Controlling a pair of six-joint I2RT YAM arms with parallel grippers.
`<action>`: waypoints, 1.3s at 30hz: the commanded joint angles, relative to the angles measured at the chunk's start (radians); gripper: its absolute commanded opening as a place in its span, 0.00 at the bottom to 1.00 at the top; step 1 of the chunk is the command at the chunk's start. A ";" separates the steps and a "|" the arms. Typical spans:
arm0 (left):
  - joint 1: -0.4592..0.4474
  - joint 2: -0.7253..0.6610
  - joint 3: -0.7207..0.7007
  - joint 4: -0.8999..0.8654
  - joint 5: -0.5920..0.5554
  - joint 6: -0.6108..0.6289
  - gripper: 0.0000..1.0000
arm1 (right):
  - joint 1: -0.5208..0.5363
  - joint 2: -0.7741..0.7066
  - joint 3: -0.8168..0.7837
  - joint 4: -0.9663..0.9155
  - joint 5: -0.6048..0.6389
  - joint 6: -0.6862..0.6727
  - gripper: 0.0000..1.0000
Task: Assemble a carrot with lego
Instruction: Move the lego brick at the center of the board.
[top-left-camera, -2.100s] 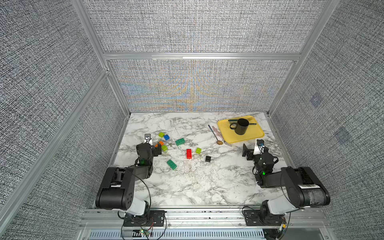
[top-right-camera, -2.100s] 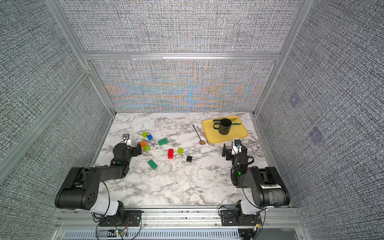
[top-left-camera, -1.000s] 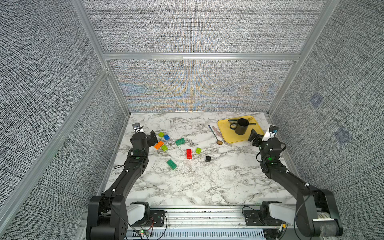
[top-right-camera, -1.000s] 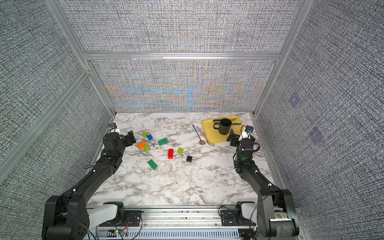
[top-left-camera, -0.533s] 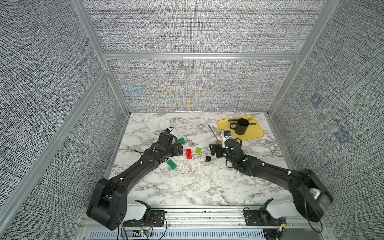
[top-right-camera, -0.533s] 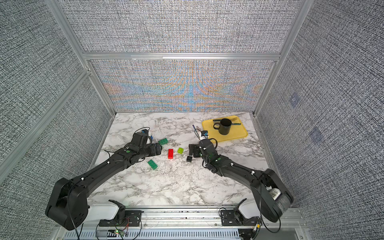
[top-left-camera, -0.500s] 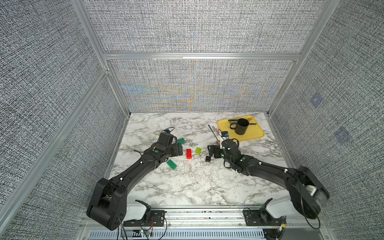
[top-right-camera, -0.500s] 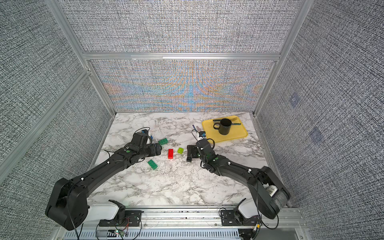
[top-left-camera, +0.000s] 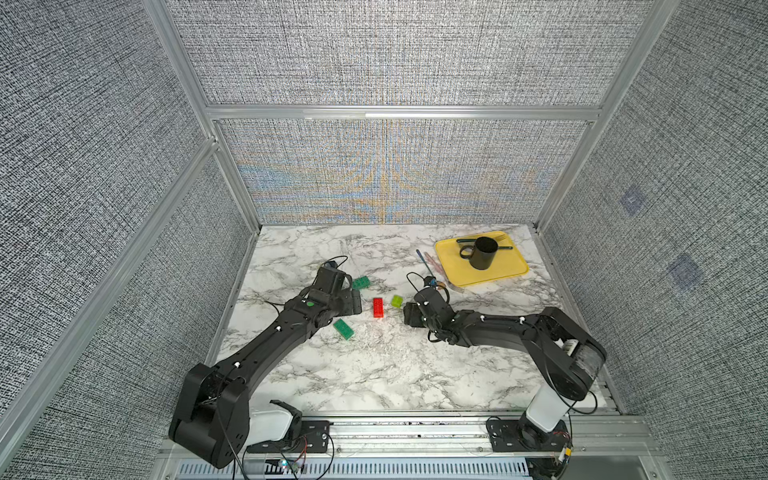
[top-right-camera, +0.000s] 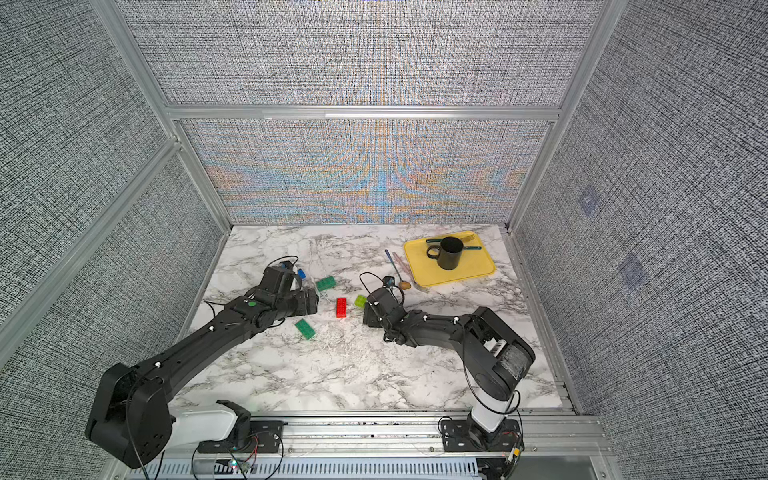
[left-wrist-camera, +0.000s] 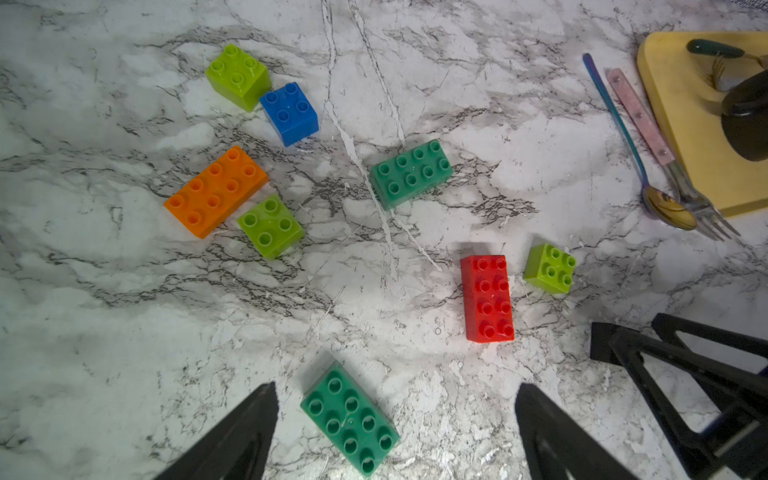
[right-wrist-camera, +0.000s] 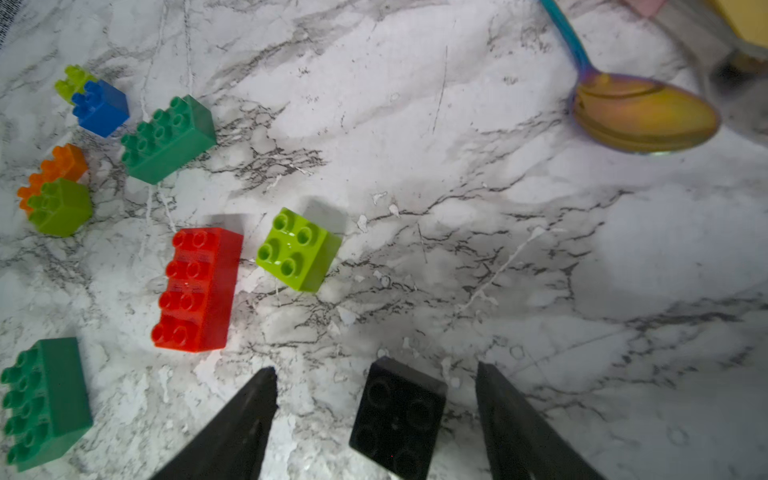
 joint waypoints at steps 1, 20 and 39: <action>0.000 0.006 0.000 0.004 0.008 -0.001 0.93 | 0.009 0.018 -0.001 -0.027 0.023 0.043 0.70; 0.001 0.007 -0.011 0.010 0.024 0.001 0.94 | 0.050 0.049 0.000 -0.088 0.056 0.048 0.39; 0.000 -0.023 -0.028 -0.001 0.011 0.008 0.96 | 0.134 -0.030 0.006 -0.115 0.001 0.031 0.72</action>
